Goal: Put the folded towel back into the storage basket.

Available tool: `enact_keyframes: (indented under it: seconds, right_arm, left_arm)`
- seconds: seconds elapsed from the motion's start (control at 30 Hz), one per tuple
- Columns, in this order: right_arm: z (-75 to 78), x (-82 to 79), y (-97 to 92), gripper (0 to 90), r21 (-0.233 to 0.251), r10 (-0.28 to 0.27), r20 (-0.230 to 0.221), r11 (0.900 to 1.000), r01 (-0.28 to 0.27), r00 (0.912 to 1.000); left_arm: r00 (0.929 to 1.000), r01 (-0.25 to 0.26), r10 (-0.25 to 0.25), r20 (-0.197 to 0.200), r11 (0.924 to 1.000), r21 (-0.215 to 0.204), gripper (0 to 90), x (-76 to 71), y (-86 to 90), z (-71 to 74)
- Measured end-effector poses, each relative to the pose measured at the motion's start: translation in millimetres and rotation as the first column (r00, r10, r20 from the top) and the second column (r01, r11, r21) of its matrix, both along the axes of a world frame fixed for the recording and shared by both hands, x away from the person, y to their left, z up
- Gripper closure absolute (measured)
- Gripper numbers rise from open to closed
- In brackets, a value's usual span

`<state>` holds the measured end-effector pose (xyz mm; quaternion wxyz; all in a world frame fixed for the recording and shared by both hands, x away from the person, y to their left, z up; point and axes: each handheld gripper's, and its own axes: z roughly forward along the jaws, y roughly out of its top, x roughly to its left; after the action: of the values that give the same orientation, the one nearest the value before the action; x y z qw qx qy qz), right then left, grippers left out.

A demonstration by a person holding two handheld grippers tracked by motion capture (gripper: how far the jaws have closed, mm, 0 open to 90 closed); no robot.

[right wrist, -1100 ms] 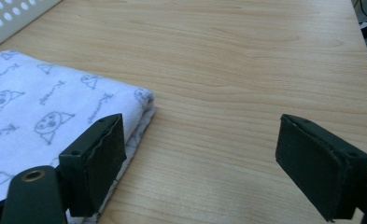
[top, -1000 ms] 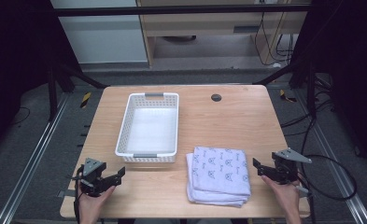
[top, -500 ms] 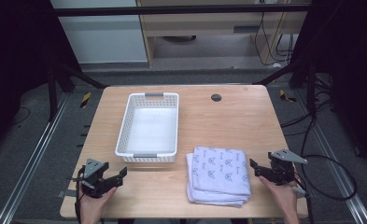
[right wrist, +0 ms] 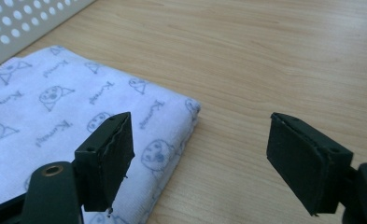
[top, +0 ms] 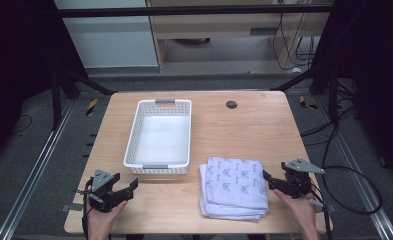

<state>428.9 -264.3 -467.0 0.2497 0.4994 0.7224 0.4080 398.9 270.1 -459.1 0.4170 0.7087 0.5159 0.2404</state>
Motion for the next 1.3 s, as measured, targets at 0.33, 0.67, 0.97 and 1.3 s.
enact_keyframes:
  seconds: [0.33,0.67,0.97,1.3]
  right_arm:
    - [12.2,-3.0,1.9,24.1,0.026,0.009,0.037,0.9996,-0.01,0.9993]
    - [18.0,-3.4,4.7,24.4,0.026,0.033,0.027,0.9991,-0.034,0.9991]
    - [27.7,-2.0,4.2,24.0,0.039,0.04,0.052,0.9984,-0.042,0.9978]
    - [39.4,2.0,2.7,23.6,0.06,0.035,0.082,0.9974,-0.04,0.996]
  left_arm:
    - [0.9992,0.037,-0.037,0.017,0.9993,0.01,27.9,-3.5,-12.3,5.6]
    - [0.9982,0.056,-0.056,0.02,0.9984,0.005,29.1,-4.8,-18.7,11.1]
    - [0.9974,0.067,-0.067,0.026,0.9978,-0.004,29.1,-2.4,-22.0,20.0]
    - [0.9962,0.077,-0.078,0.039,0.9969,0.011,29.0,2.7,-28.8,31.8]
